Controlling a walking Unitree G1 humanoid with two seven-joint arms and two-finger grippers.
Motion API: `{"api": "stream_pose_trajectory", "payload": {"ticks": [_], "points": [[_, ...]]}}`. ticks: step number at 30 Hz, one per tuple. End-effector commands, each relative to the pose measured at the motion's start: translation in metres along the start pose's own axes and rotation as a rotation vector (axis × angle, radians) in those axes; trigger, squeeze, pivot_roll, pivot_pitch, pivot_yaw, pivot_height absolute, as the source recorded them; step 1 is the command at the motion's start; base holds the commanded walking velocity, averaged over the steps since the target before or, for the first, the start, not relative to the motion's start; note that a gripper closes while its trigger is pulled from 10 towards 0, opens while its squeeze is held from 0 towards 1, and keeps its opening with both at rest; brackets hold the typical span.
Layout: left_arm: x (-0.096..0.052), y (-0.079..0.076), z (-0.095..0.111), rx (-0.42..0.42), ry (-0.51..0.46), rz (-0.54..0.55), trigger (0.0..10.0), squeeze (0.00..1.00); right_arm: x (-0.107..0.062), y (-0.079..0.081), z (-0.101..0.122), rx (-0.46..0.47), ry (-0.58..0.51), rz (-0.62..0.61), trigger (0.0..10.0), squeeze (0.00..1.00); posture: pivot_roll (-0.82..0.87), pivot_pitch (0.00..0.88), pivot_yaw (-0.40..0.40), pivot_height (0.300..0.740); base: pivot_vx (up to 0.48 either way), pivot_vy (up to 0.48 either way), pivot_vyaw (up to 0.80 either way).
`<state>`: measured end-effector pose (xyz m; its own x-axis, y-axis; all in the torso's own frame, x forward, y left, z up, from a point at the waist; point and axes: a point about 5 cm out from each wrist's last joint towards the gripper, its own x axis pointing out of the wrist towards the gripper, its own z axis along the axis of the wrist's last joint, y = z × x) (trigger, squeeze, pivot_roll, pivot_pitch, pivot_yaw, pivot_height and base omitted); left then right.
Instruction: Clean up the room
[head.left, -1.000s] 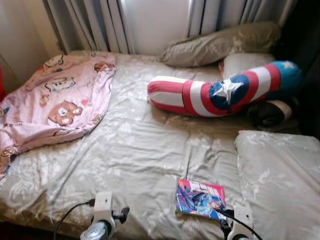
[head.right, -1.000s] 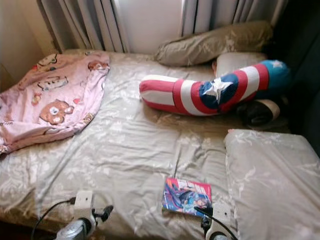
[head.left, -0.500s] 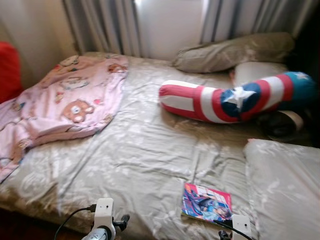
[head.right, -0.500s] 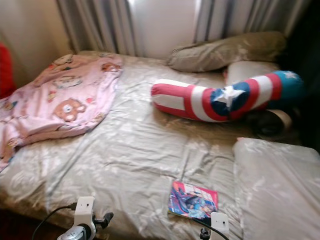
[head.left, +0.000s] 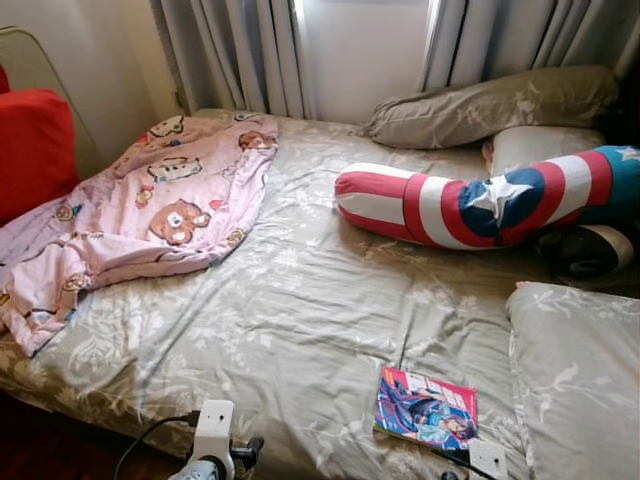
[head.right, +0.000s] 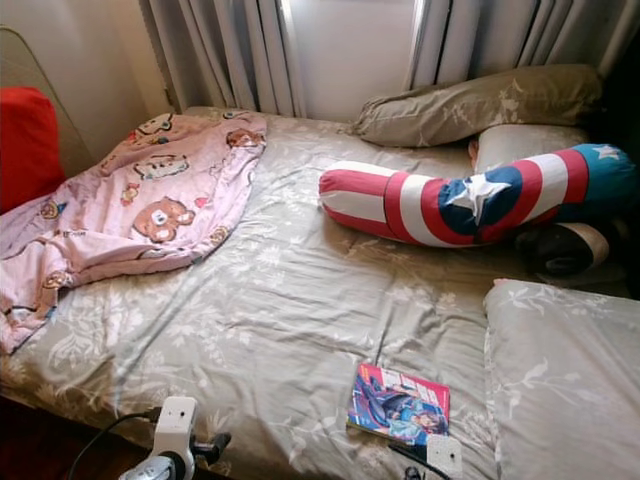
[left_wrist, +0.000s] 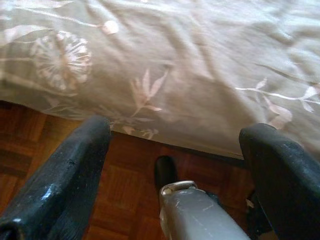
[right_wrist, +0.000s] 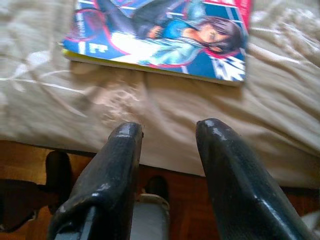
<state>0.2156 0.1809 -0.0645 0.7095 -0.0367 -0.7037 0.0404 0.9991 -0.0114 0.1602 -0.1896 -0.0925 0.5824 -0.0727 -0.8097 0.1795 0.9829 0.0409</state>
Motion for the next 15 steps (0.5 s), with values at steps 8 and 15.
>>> {"api": "stream_pose_trajectory", "payload": {"ticks": [8,15], "points": [[-0.0004,0.0048,-0.0010,0.016,0.017,0.014,10.0,0.00,0.0019,0.0039,0.0056,0.002,-0.003,0.008,10.0,0.00,0.00,0.000,0.008,0.740,0.000,0.302,0.00],[-0.0004,0.0057,-0.0009,0.016,0.022,0.015,10.0,0.00,0.0015,-0.0046,0.0072,0.018,-0.007,-0.009,10.0,0.00,-0.01,0.000,0.015,0.740,0.000,0.302,0.00]]}}
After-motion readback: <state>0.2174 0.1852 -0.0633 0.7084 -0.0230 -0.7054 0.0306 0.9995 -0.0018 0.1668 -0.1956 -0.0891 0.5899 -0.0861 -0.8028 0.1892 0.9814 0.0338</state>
